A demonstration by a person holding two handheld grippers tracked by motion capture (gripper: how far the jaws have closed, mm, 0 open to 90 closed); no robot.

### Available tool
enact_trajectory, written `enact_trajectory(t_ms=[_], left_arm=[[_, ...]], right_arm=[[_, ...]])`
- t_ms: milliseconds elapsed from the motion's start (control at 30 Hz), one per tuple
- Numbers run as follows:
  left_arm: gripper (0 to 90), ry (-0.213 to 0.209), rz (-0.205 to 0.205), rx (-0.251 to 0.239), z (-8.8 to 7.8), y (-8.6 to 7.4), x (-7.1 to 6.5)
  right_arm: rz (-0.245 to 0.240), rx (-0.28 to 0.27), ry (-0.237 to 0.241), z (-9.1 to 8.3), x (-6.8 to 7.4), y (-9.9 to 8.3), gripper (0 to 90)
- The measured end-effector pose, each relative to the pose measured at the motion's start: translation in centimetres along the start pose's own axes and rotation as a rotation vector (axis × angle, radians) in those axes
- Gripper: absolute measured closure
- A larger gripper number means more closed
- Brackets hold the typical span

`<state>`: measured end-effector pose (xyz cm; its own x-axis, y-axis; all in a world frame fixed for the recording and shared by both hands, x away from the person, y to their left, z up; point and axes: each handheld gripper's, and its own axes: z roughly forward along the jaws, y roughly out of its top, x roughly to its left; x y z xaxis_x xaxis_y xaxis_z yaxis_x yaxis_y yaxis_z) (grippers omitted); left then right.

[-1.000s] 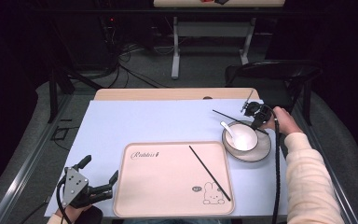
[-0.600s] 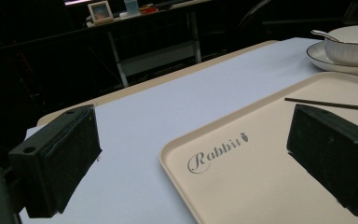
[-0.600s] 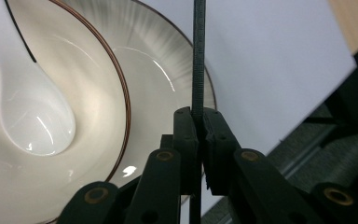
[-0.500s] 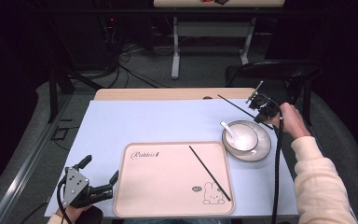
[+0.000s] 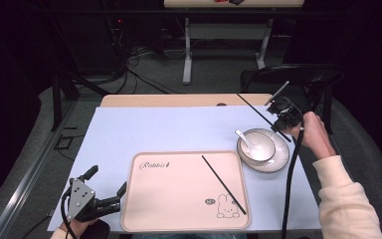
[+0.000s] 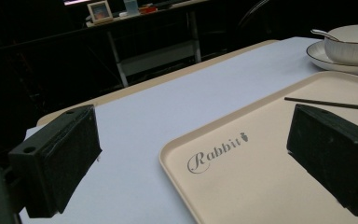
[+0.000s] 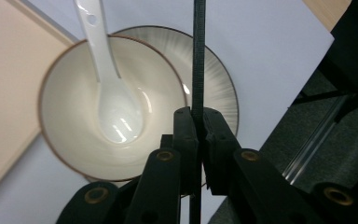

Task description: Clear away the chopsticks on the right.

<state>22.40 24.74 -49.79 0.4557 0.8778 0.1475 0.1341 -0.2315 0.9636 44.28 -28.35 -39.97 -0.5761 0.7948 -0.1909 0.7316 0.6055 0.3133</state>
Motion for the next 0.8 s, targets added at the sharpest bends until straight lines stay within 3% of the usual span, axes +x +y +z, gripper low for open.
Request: enact_trajectory(t_ms=[167,200,333,367,500,733,800], left_arm=[[2.5,0.000,0.000,0.001,0.0,0.0,0.0],[2.4,-0.001,0.002,0.001,0.0,0.0,0.0],[2.4,-0.001,0.002,0.000,0.0,0.0,0.0],[2.4,-0.001,0.002,0.000,0.0,0.0,0.0],[2.4,-0.001,0.004,-0.001,0.0,0.0,0.0],[2.5,0.003,0.000,-0.004,-0.1,0.0,0.1],[2.4,0.000,0.003,-0.002,-0.1,0.0,0.0]], right_arm=[[0.015,-0.008,0.010,-1.1,2.1,-0.2,85.2],[0.043,-0.001,0.008,-1.3,2.7,-0.3,85.2],[0.015,-0.008,0.014,-1.5,4.1,-0.7,85.2],[0.011,-0.016,0.037,-1.5,4.6,-0.9,85.1],[-0.003,-0.016,0.055,-1.2,6.2,-1.5,85.2],[-0.007,-0.064,0.111,-0.7,8.6,-2.7,85.2],[-0.021,-0.046,0.111,-0.3,9.2,-2.8,85.2]])
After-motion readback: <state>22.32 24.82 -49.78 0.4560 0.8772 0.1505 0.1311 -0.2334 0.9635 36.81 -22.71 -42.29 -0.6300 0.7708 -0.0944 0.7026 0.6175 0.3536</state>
